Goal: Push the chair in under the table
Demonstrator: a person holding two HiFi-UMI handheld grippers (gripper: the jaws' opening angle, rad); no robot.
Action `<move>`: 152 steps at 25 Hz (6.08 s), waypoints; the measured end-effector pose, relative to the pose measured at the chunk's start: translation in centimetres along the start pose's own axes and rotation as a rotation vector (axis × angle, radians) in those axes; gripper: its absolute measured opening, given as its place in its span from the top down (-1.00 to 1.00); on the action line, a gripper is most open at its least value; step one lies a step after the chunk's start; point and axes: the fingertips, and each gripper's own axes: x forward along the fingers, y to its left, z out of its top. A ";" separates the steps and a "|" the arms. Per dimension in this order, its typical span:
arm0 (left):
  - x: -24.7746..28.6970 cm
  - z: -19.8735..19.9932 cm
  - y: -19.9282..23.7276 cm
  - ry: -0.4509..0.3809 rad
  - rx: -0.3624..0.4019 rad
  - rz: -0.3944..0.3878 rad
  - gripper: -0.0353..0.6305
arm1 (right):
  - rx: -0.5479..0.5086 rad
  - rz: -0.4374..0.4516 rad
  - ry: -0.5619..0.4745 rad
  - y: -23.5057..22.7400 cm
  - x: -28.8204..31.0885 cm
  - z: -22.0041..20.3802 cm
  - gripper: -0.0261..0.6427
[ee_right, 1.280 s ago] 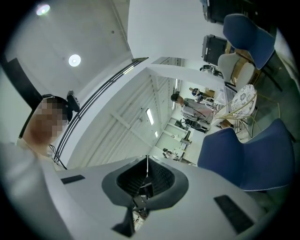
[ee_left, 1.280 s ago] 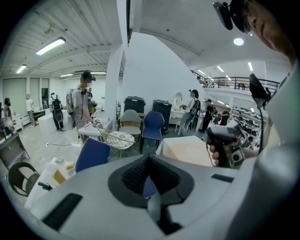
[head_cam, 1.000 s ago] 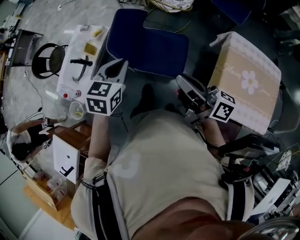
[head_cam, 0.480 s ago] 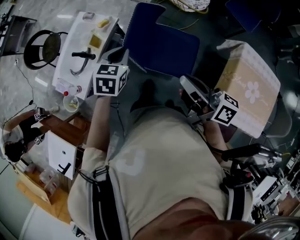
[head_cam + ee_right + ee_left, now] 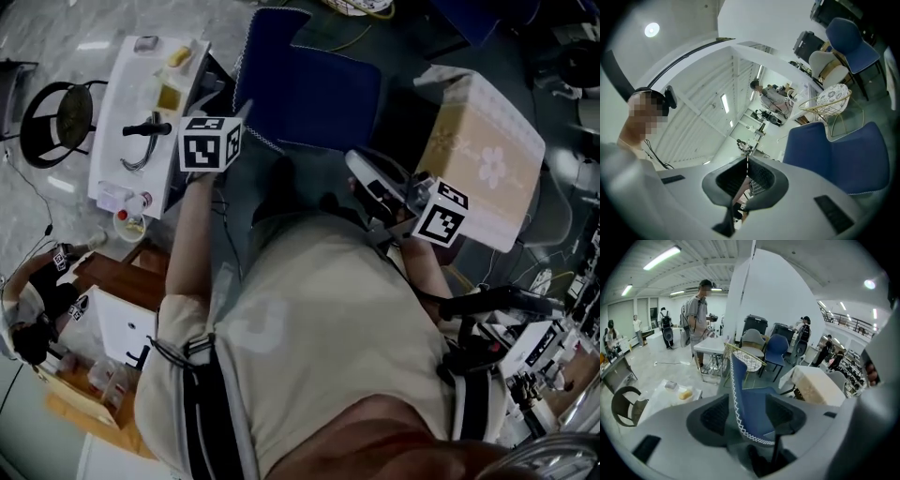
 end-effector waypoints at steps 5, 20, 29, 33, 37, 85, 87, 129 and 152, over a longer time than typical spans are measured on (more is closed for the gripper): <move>2.4 -0.3 0.7 0.062 -0.001 -0.050 0.11 | 0.011 -0.043 -0.014 -0.1 0.3 0.1 0.89; 7.3 -0.5 2.0 0.188 -0.051 -0.116 0.11 | 0.059 -0.168 -0.169 -1.7 -3.7 0.9 0.89; 9.5 -1.2 5.0 0.163 -0.143 -0.110 0.49 | 0.079 -0.233 -0.264 -3.3 -5.4 1.1 0.89; 9.5 -2.5 4.7 0.171 -0.167 -0.179 0.49 | 0.098 -0.240 -0.297 -3.7 -6.4 0.3 0.89; 9.2 -3.0 4.8 0.194 -0.177 -0.180 0.49 | 0.132 -0.236 -0.321 -4.1 -7.3 -0.2 0.89; 11.1 -3.3 0.5 0.427 -0.125 -0.124 0.49 | 0.194 -0.273 -0.379 -4.2 -15.6 0.2 0.89; 11.4 -2.9 1.6 0.416 -0.134 -0.153 0.52 | 0.199 -0.271 -0.369 -4.9 -13.6 -0.5 0.89; 12.5 -2.7 -1.9 0.454 0.389 -0.162 0.62 | 0.208 -0.291 -0.291 -5.9 -8.5 -0.2 0.89; 12.1 -3.4 -3.0 0.469 0.391 -0.148 0.61 | 0.213 -0.256 -0.294 -6.5 -8.8 0.7 0.89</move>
